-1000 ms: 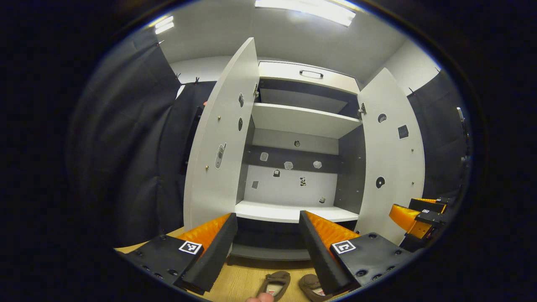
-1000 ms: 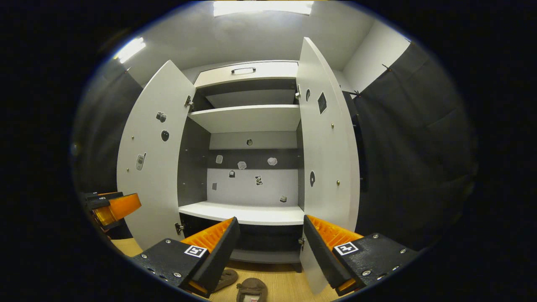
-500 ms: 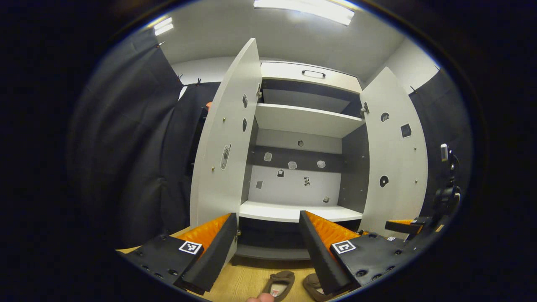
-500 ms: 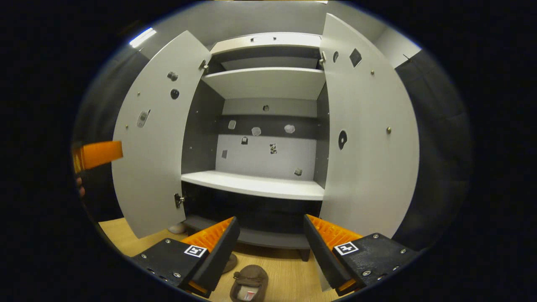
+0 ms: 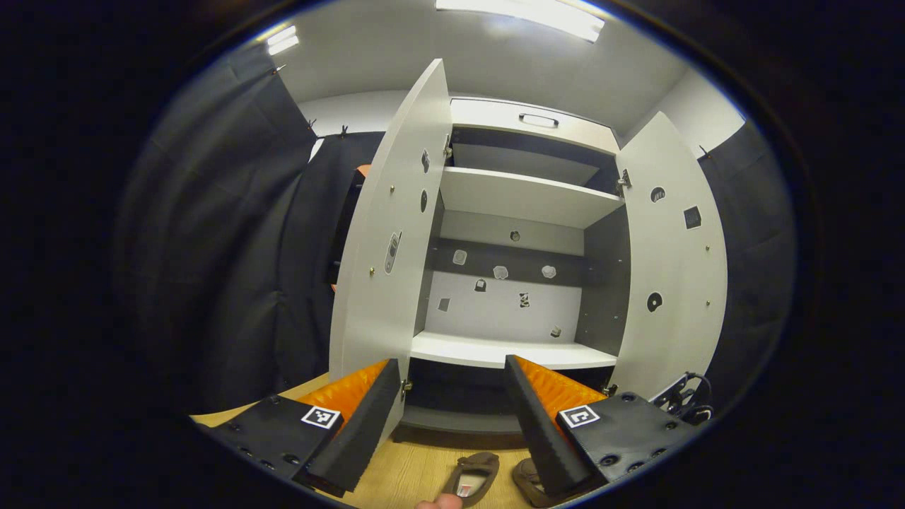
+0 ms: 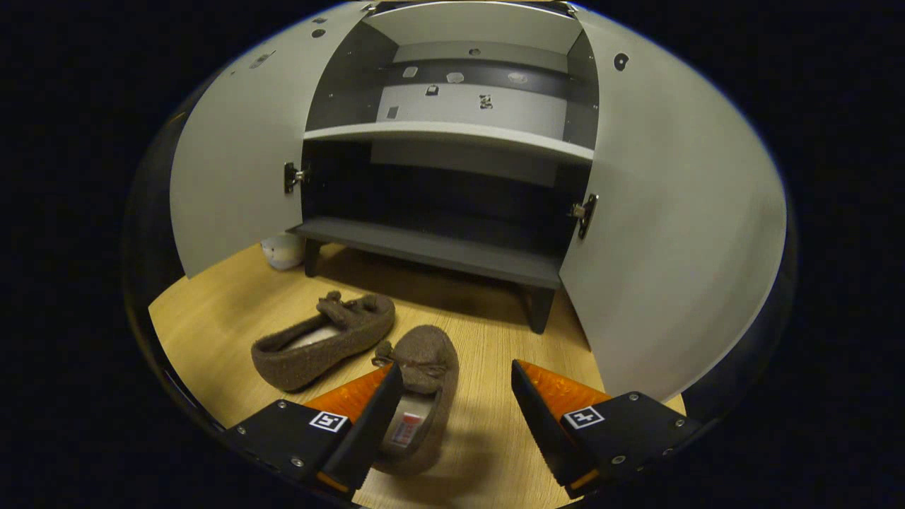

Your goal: Grab one shoe with the right hand and put it into the shoe cabinet, grab the other shoe with the left hand and put it into the shoe cabinet; then close the right door with the right hand and the left door with the left hand.

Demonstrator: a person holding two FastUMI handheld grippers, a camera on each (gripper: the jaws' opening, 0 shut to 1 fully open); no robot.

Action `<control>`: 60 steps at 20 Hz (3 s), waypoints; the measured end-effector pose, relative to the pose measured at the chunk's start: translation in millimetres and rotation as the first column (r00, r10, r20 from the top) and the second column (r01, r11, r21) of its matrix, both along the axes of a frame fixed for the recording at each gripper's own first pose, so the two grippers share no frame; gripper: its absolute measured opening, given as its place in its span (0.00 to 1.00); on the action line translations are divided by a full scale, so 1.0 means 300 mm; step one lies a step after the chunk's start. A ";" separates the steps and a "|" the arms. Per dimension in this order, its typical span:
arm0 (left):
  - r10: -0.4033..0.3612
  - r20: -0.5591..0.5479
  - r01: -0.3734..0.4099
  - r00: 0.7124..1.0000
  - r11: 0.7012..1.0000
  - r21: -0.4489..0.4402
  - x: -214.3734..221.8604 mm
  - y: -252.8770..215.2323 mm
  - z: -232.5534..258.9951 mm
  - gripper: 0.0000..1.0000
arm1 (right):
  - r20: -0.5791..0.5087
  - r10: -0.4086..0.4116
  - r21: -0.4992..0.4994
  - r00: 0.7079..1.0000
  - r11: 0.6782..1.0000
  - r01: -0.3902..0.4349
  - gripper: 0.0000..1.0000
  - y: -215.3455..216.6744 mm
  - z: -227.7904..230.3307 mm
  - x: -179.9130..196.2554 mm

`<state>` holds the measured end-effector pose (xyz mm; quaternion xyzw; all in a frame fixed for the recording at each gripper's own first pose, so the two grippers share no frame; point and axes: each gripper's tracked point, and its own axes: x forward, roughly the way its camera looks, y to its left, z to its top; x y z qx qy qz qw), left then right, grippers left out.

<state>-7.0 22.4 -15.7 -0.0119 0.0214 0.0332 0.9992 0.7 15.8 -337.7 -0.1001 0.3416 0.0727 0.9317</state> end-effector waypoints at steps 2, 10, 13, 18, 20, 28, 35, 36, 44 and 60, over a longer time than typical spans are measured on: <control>0.003 -0.007 -0.003 1.000 1.000 -0.010 0.002 0.005 -0.011 0.96 | -0.055 -0.001 -0.043 0.998 0.999 -0.001 0.95 -0.022 -0.078 -0.009; 0.030 -0.024 -0.030 0.999 0.999 -0.020 -0.012 0.041 -0.034 0.96 | -0.114 -0.036 -0.087 0.993 0.996 0.026 0.93 -0.043 -0.251 0.122; 0.043 -0.032 -0.043 0.999 0.999 -0.003 -0.020 0.060 -0.037 0.94 | -0.137 -0.035 -0.062 0.990 0.998 0.027 0.87 -0.029 -0.305 0.150; 0.052 -0.035 -0.052 0.998 0.999 0.006 -0.018 0.073 -0.042 0.96 | -0.076 0.040 0.043 0.996 0.998 -0.037 0.61 0.027 -0.329 0.150; 0.044 -0.038 -0.044 0.998 0.999 0.011 -0.016 0.064 -0.046 0.96 | -0.071 0.013 0.068 0.997 0.998 -0.008 0.39 0.041 -0.319 0.161; 0.000 -0.045 0.001 0.999 1.000 0.017 0.000 0.018 -0.066 0.96 | 0.131 -0.010 0.077 0.991 0.997 0.000 0.08 0.062 0.064 0.147; -0.040 -0.052 0.039 0.998 0.999 -0.014 0.014 -0.012 -0.094 0.97 | 0.374 -0.096 0.142 0.922 0.989 0.045 0.08 0.106 0.702 0.284; -0.042 -0.053 0.042 0.998 0.999 -0.017 0.016 -0.012 -0.099 0.97 | 0.387 -0.117 0.172 0.915 0.984 0.053 0.08 0.117 0.781 0.338; -0.038 -0.059 0.038 0.997 0.999 -0.001 -0.006 0.014 -0.119 0.97 | 0.445 -0.205 0.165 0.872 0.976 0.145 0.08 0.126 1.061 0.927; 0.010 -0.107 -0.013 0.994 1.000 -0.022 -0.016 0.097 -0.164 0.94 | 0.130 -0.313 0.088 0.941 0.949 0.303 0.18 0.025 0.634 1.428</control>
